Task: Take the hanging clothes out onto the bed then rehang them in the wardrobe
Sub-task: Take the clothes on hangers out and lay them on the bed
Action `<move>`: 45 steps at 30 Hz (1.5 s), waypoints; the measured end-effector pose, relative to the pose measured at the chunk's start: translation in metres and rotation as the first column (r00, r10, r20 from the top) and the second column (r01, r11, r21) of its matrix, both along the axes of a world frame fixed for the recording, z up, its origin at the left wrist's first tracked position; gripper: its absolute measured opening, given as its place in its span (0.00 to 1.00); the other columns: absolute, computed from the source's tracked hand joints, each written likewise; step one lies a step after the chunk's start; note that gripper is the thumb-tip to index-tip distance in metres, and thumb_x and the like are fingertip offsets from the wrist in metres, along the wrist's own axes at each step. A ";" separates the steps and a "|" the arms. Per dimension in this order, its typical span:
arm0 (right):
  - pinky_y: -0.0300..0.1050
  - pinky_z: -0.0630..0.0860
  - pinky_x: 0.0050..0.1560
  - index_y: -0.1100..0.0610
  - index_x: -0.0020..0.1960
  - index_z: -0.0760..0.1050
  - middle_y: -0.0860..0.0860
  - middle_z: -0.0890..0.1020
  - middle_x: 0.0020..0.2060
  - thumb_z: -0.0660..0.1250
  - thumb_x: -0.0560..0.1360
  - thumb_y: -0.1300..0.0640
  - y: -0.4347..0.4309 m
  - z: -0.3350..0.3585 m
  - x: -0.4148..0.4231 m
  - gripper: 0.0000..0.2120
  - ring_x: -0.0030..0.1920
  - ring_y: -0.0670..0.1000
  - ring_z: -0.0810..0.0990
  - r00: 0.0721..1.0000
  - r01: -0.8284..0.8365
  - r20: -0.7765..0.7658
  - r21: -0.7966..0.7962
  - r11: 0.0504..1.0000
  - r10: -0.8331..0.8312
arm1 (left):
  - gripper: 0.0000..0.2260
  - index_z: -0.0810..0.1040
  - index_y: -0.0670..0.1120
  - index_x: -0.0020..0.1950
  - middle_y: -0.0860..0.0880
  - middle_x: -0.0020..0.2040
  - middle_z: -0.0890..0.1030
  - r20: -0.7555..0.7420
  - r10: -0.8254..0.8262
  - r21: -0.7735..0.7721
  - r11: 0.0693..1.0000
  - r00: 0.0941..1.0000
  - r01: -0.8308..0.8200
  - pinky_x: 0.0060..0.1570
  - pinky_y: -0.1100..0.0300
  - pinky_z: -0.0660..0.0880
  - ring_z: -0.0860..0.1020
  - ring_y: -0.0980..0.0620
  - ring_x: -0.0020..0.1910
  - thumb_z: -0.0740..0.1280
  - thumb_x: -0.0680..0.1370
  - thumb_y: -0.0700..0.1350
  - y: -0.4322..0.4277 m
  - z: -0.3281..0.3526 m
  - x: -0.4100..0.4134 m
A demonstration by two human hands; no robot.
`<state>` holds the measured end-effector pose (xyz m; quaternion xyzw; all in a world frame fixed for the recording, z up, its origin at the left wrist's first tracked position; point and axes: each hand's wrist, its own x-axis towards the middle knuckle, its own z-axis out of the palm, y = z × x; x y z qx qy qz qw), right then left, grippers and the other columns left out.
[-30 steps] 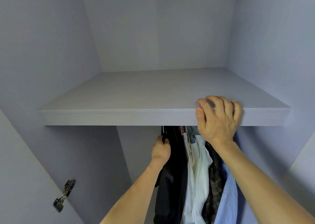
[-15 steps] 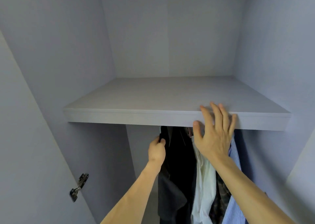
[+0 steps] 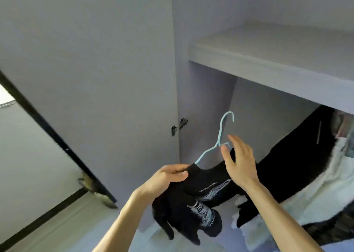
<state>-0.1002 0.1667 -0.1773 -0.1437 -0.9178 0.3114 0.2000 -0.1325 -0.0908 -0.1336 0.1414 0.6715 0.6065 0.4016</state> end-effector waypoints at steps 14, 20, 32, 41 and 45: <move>0.55 0.72 0.49 0.47 0.39 0.67 0.41 0.72 0.34 0.56 0.78 0.35 -0.294 -0.058 0.099 0.17 0.39 0.41 0.74 0.596 -0.803 -0.070 -0.079 0.591 0.800 | 0.06 0.84 0.53 0.55 0.60 0.34 0.72 -0.199 0.468 -0.311 0.803 0.861 -0.508 0.38 0.66 0.64 0.68 0.59 0.36 0.69 0.80 0.48 -0.261 -0.015 0.259; 0.57 0.74 0.46 0.49 0.41 0.70 0.43 0.74 0.37 0.61 0.78 0.38 -0.388 -0.047 0.198 0.16 0.38 0.45 0.74 0.268 -0.963 -0.077 -0.011 0.268 0.960 | 0.09 0.82 0.50 0.50 0.54 0.40 0.81 -0.330 0.765 -0.315 0.463 0.553 -0.828 0.44 0.61 0.75 0.78 0.60 0.39 0.68 0.79 0.54 -0.280 -0.017 0.387; 0.52 0.66 0.60 0.43 0.51 0.75 0.40 0.79 0.53 0.53 0.73 0.25 -0.522 -0.020 0.314 0.25 0.60 0.47 0.73 -0.299 -0.954 -0.008 0.033 -0.299 0.954 | 0.10 0.84 0.63 0.52 0.63 0.46 0.84 -0.499 0.855 -0.223 -0.282 -0.139 -0.933 0.55 0.54 0.78 0.81 0.62 0.49 0.68 0.76 0.63 -0.292 -0.009 0.570; 0.50 0.70 0.62 0.48 0.69 0.68 0.46 0.76 0.61 0.55 0.65 0.19 -0.598 -0.046 0.325 0.44 0.62 0.48 0.75 -0.427 -0.843 0.120 -0.410 -0.347 0.896 | 0.06 0.86 0.58 0.49 0.56 0.42 0.86 -0.459 0.816 -0.240 -0.495 -0.352 -0.835 0.57 0.51 0.77 0.82 0.57 0.43 0.71 0.76 0.55 -0.315 0.002 0.633; 0.46 0.68 0.57 0.44 0.71 0.66 0.46 0.78 0.57 0.57 0.72 0.25 -0.624 -0.048 0.330 0.34 0.58 0.49 0.76 -0.490 -0.767 0.173 -0.551 -0.328 0.855 | 0.06 0.86 0.61 0.49 0.52 0.46 0.87 -0.487 0.757 -0.247 -0.598 -0.436 -0.763 0.62 0.48 0.74 0.82 0.48 0.51 0.73 0.74 0.56 -0.334 0.007 0.654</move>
